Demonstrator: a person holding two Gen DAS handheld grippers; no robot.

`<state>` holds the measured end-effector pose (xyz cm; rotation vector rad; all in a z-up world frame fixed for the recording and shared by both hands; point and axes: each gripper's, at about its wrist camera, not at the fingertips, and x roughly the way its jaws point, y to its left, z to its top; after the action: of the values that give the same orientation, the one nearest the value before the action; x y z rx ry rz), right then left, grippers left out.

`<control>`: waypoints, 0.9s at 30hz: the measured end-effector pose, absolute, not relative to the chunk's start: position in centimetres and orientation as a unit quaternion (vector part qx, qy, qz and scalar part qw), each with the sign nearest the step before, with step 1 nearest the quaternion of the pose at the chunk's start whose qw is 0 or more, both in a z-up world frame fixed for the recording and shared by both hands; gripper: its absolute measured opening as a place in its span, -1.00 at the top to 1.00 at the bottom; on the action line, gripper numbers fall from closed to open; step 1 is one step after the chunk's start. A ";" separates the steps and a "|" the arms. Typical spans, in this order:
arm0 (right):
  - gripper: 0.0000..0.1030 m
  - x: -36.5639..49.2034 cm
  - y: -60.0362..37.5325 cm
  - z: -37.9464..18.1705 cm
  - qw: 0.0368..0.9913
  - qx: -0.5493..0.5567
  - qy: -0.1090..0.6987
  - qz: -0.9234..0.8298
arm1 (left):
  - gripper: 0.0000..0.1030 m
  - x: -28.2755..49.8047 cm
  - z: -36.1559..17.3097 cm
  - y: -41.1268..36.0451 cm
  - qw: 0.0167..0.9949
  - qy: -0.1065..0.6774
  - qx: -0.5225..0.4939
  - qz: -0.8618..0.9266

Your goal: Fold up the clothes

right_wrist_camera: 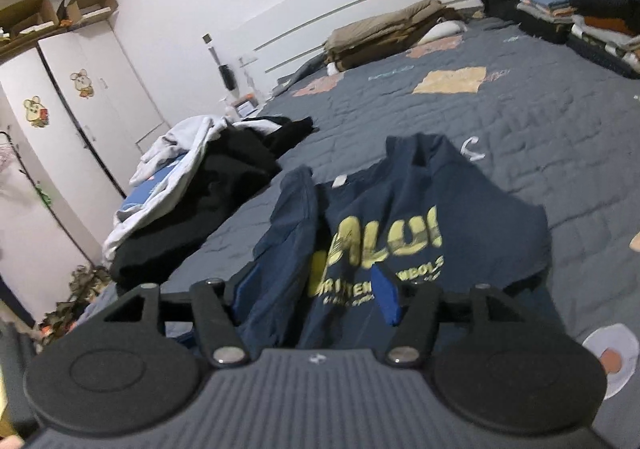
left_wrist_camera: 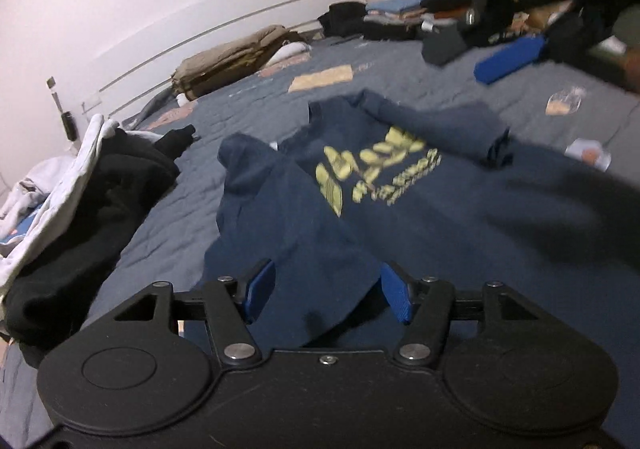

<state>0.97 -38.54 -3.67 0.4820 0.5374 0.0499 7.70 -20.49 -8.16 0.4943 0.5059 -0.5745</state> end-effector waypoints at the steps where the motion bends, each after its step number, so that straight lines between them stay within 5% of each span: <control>1: -0.17 0.8 -38.6 -4.0 0.934 0.241 0.261 0.026 | -0.14 7.8 -8.7 -20.6 0.900 0.247 0.236 -0.271; 7: -0.17 1.7 -38.7 -4.8 0.931 0.249 0.265 0.025 | -0.05 8.7 -10.8 -21.5 0.892 0.248 0.249 -0.285; 8: -0.18 1.9 -38.6 -4.8 0.931 0.248 0.268 0.026 | 0.42 9.0 -11.1 -21.6 0.890 0.247 0.252 -0.289; 10: -0.18 2.2 -38.5 -5.0 0.929 0.248 0.273 0.029 | 0.86 9.7 -11.2 -21.4 0.894 0.246 0.240 -0.289; 21: -0.18 2.4 -38.2 -6.3 0.927 0.241 0.287 0.024 | 0.91 15.1 -4.0 -7.6 0.993 0.112 0.030 0.026; 27: -0.18 2.6 -39.0 -6.7 0.927 0.238 0.290 0.009 | 0.88 17.6 -5.9 -2.6 0.970 0.186 0.014 0.159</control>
<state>2.63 -39.01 -6.69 0.4878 0.5936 0.0182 17.55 -2.65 -5.86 0.0278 0.3758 0.3213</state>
